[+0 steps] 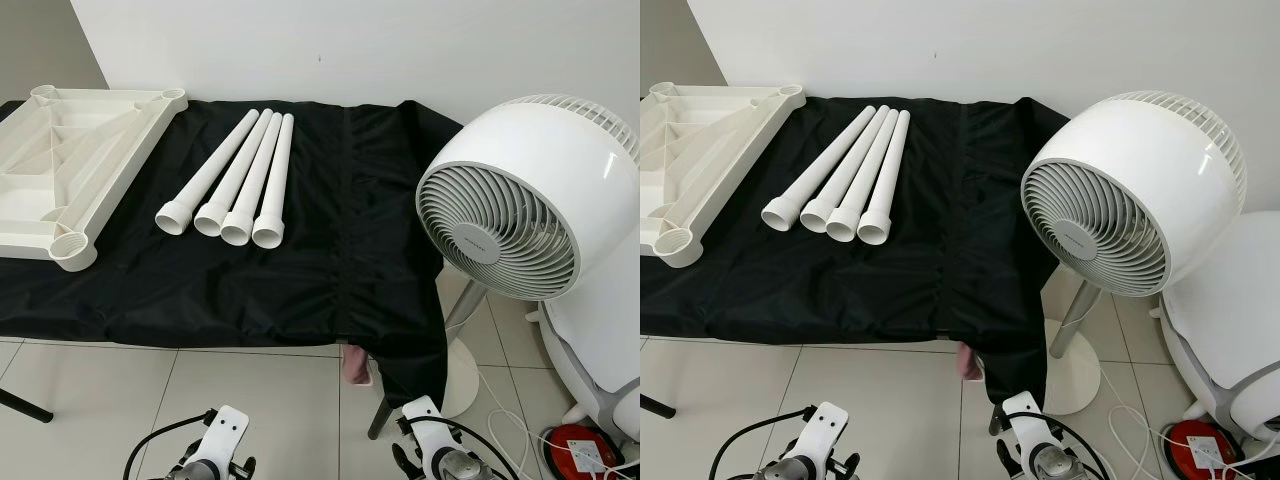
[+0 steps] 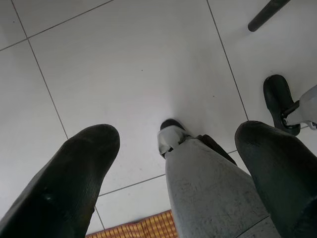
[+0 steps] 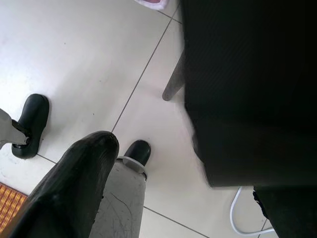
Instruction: Building children table
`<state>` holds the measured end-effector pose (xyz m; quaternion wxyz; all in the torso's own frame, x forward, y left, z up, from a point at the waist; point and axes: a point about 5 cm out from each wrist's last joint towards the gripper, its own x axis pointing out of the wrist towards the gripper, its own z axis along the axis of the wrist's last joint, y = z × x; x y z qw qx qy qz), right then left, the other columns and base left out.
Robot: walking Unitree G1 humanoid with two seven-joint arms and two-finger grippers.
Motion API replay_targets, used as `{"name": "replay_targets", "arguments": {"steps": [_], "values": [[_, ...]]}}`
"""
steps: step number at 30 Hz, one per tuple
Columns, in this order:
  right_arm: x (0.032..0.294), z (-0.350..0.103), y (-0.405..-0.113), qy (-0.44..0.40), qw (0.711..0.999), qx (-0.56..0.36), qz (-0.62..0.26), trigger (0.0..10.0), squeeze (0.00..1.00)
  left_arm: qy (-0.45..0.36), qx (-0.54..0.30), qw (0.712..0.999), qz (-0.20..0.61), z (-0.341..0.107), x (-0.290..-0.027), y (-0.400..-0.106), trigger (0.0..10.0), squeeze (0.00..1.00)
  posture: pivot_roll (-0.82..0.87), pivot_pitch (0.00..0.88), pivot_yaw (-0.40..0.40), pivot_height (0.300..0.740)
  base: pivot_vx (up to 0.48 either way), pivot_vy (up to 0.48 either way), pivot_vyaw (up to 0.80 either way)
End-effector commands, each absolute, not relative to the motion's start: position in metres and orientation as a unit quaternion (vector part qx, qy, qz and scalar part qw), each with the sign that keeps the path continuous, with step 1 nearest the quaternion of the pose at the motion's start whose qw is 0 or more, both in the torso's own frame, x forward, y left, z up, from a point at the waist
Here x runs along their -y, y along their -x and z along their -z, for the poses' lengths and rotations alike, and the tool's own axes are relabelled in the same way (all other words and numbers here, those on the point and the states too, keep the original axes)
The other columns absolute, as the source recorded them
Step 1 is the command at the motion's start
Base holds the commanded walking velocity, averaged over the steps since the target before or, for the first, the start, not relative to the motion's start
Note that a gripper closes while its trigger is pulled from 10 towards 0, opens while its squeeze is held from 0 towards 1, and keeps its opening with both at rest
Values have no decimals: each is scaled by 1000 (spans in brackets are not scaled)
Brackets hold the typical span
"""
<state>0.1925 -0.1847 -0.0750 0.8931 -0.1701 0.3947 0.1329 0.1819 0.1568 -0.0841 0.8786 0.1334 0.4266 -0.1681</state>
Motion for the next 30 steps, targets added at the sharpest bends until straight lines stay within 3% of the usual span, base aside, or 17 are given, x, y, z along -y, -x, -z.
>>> {"name": "replay_targets", "arguments": {"steps": [1, 30], "values": [[184, 77, -189, 161, 894, -397, -131, 10000, 0, -132, -436, 876, 159, 87, -159, -175, 10000, 0, -89, 0, 60, 740, 0, 0, 0], [182, 76, -191, 136, 903, -390, -118, 10000, 0, -116, -456, 874, 120, 90, -173, -169, 10000, 0, -77, 0, 64, 740, 0, 31, 0]]}}
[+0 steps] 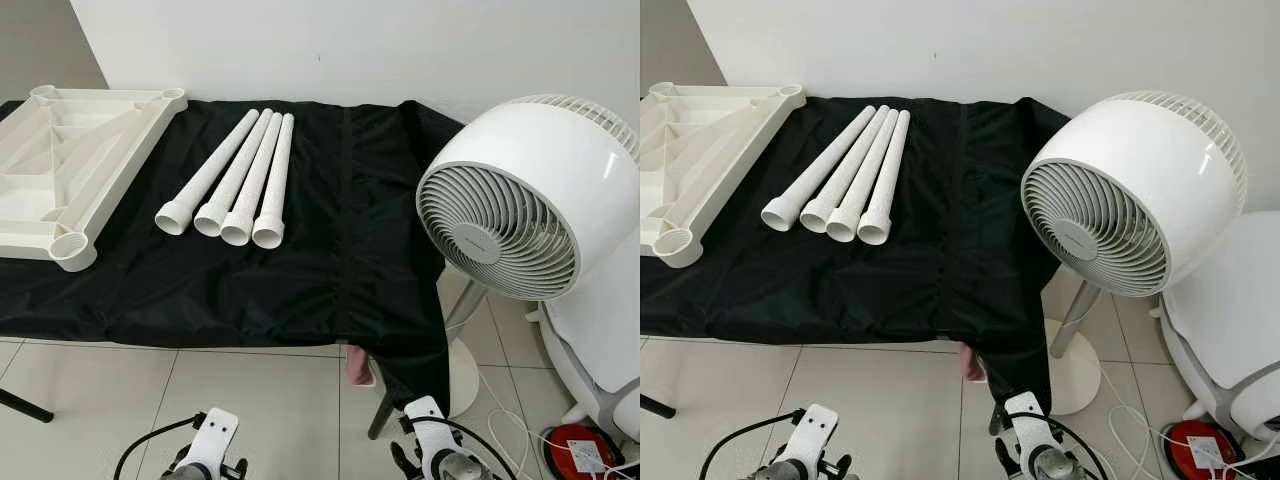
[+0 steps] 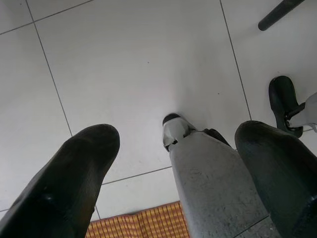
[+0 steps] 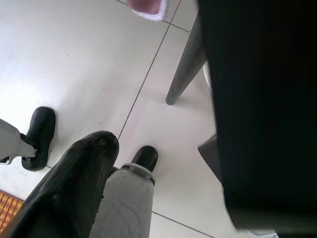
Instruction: Building children table
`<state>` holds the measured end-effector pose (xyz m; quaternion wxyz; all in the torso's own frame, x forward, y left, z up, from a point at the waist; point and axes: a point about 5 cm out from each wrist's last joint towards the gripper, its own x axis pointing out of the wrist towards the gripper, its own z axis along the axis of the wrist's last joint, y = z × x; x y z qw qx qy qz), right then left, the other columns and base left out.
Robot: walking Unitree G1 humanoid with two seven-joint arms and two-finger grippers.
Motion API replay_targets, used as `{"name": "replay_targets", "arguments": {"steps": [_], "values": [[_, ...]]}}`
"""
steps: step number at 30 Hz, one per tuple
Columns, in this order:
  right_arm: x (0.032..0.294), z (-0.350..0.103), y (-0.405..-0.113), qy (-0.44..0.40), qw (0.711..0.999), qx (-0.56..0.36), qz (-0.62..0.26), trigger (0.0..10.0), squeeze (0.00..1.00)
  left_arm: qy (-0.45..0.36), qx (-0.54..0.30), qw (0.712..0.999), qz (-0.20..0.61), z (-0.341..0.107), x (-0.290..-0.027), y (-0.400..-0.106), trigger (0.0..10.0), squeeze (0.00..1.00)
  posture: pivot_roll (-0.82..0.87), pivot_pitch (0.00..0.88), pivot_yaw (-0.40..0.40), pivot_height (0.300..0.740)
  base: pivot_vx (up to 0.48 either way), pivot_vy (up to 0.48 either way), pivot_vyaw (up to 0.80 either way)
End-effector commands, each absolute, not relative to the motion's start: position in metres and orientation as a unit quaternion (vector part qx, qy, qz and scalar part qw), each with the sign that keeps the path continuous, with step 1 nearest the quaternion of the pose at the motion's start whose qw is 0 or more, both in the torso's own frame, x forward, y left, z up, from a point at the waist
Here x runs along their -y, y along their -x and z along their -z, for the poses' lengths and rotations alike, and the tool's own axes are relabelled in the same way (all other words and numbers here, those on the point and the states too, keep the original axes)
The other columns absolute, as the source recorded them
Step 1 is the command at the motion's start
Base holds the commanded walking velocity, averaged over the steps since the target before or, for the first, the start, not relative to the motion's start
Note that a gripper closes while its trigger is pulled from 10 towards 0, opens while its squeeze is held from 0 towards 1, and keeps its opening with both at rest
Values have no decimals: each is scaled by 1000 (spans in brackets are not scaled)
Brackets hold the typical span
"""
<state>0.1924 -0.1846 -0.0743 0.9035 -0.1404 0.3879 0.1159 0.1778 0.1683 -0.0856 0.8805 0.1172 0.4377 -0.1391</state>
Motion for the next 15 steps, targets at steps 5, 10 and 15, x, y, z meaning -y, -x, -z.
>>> {"name": "replay_targets", "arguments": {"steps": [5, 10, 15], "values": [[182, 75, -191, 134, 904, -389, -117, 10000, 0, -116, -457, 874, 117, 90, -174, -168, 10000, 0, -75, 0, 66, 740, 0, 345, 0], [180, 76, -191, 131, 904, -389, -117, 10000, 0, -115, -458, 874, 114, 90, -177, -168, 10000, 0, -74, 0, 69, 740, 0, 361, 0], [179, 76, -191, 130, 904, -390, -116, 10000, 0, -112, -459, 874, 114, 90, -178, -169, 10000, 0, -74, 0, 71, 740, 0, 369, 0]]}}
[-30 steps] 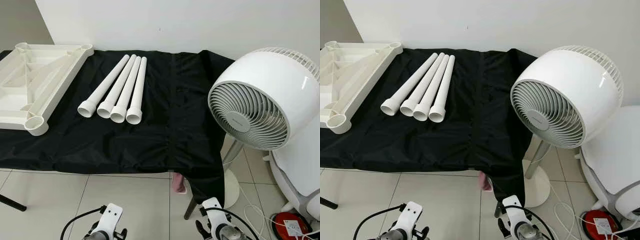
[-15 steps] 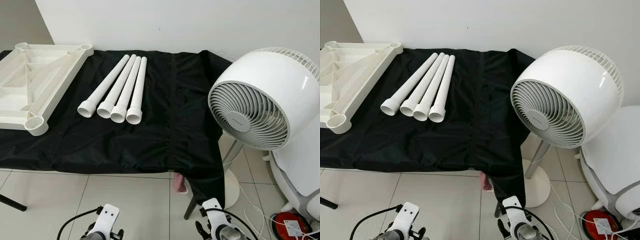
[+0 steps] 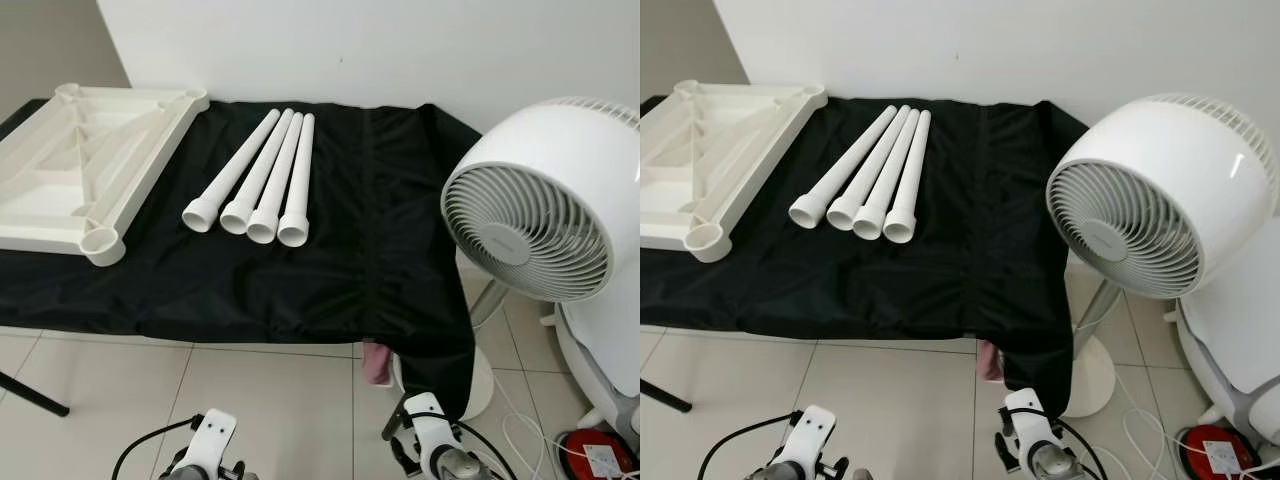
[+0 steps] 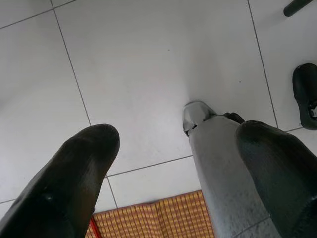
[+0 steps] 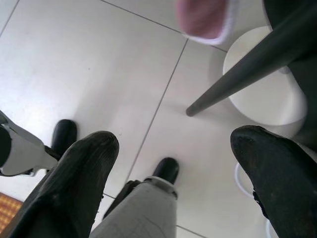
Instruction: Building children table
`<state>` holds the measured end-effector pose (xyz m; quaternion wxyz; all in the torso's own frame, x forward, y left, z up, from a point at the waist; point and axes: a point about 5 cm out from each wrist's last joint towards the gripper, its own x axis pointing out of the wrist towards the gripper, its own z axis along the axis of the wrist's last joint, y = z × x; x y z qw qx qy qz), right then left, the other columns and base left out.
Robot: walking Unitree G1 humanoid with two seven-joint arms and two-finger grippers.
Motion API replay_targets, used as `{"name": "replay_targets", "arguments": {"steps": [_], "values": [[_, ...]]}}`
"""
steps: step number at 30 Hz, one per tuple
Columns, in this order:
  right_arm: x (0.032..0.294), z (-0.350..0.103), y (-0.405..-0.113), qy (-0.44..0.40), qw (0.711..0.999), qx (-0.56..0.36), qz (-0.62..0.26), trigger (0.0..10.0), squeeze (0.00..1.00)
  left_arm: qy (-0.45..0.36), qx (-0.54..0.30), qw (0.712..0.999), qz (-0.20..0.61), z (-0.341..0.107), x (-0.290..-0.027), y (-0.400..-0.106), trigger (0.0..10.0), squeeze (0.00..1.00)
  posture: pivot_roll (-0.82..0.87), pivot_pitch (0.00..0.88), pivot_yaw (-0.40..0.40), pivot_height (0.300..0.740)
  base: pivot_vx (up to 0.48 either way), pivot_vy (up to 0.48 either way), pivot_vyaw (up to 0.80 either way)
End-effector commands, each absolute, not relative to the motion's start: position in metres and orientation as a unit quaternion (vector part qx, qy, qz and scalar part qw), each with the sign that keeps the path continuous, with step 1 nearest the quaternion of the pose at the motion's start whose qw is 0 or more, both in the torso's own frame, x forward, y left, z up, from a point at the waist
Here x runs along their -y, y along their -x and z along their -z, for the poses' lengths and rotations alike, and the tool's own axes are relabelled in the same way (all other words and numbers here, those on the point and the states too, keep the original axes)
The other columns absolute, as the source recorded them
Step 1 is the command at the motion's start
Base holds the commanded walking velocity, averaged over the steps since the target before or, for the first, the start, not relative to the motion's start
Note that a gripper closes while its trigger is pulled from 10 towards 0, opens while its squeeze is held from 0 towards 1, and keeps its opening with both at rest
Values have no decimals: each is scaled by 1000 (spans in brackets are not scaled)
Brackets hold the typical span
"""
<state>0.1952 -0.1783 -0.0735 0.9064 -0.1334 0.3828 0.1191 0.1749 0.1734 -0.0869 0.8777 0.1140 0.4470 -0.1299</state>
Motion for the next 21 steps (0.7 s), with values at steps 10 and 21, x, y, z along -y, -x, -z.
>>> {"name": "replay_targets", "arguments": {"steps": [10, 21], "values": [[179, 75, -192, 129, 905, -389, -116, 10000, 0, -114, -460, 873, 112, 90, -178, -168, 10000, 0, -74, 0, 71, 740, 0, 372, 0], [178, 75, -193, 128, 905, -389, -117, 10000, 0, -115, -461, 873, 109, 90, -179, -169, 10000, 0, -69, 0, 70, 740, 0, 380, 0]]}}
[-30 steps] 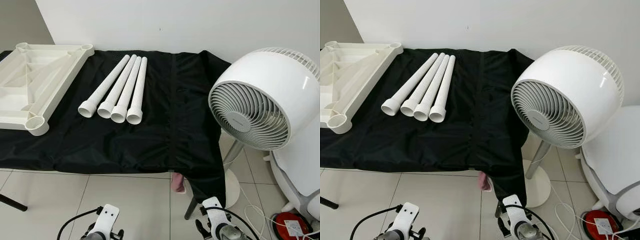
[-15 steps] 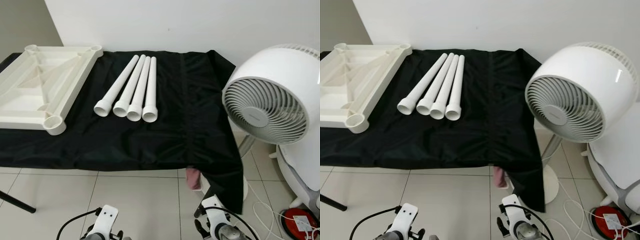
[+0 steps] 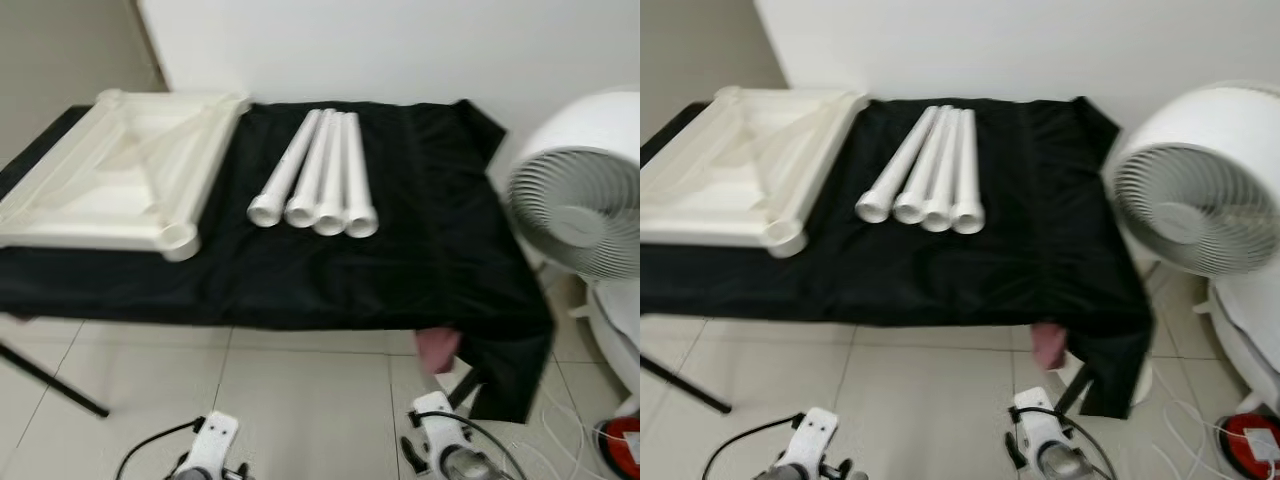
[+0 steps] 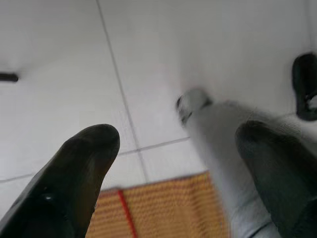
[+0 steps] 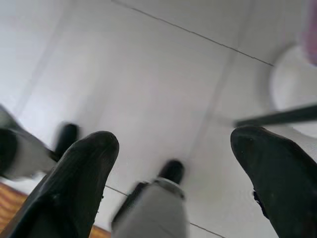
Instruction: Building children table
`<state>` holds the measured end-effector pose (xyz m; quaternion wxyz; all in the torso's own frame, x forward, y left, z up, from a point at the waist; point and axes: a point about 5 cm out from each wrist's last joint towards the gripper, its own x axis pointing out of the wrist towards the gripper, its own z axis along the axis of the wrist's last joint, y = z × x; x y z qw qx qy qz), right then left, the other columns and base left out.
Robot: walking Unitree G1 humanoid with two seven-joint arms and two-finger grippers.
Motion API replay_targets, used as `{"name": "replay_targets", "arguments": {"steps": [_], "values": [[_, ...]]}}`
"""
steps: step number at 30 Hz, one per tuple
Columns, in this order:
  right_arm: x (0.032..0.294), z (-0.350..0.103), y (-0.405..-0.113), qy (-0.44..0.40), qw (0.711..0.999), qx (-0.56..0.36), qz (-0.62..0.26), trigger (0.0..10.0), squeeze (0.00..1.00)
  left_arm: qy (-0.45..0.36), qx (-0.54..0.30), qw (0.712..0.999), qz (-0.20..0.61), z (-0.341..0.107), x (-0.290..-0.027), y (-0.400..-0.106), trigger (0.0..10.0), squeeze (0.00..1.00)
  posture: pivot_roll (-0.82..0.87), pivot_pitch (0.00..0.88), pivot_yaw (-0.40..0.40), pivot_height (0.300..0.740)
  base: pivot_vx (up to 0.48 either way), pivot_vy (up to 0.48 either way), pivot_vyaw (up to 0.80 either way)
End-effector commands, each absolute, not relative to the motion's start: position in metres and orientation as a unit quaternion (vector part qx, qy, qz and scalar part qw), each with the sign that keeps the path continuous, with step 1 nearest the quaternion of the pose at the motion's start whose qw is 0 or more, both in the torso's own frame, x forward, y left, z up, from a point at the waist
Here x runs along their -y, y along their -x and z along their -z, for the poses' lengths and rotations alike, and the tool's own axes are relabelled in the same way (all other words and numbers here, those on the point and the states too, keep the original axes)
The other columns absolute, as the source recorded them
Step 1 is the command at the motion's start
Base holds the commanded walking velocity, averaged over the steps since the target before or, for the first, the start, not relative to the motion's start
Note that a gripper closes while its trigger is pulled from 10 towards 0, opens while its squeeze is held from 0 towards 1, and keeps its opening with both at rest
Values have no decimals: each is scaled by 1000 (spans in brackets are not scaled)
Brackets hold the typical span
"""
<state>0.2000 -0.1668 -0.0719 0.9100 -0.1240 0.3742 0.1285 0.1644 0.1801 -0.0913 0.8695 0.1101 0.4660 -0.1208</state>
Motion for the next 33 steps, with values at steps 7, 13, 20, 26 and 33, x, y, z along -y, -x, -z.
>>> {"name": "replay_targets", "arguments": {"steps": [7, 13, 20, 26, 33], "values": [[178, 75, -193, 128, 904, -390, -116, 10000, 0, -115, -460, 873, 109, 89, -180, -169, 10000, 0, -72, 0, 71, 740, 0, 379, 0], [178, 75, -193, 127, 904, -391, -114, 10000, 0, -117, -458, 874, 110, 89, -180, -171, 10000, 0, -72, 0, 69, 740, 0, 316, 0], [178, 74, -195, 126, 905, -390, -112, 10000, 0, -123, -454, 875, 114, 87, -178, -175, 10000, 0, -73, 0, 73, 740, 0, 0, 0], [177, 74, -197, 124, 906, -389, -111, 10000, 0, -131, -450, 876, 119, 86, -177, -178, 10000, 0, -73, 0, 75, 740, 0, 0, 0], [175, 72, -200, 123, 908, -386, -109, 10000, 0, -136, -444, 877, 124, 84, -177, -182, 10000, 0, -74, 0, 80, 740, 0, -36, 0]]}}
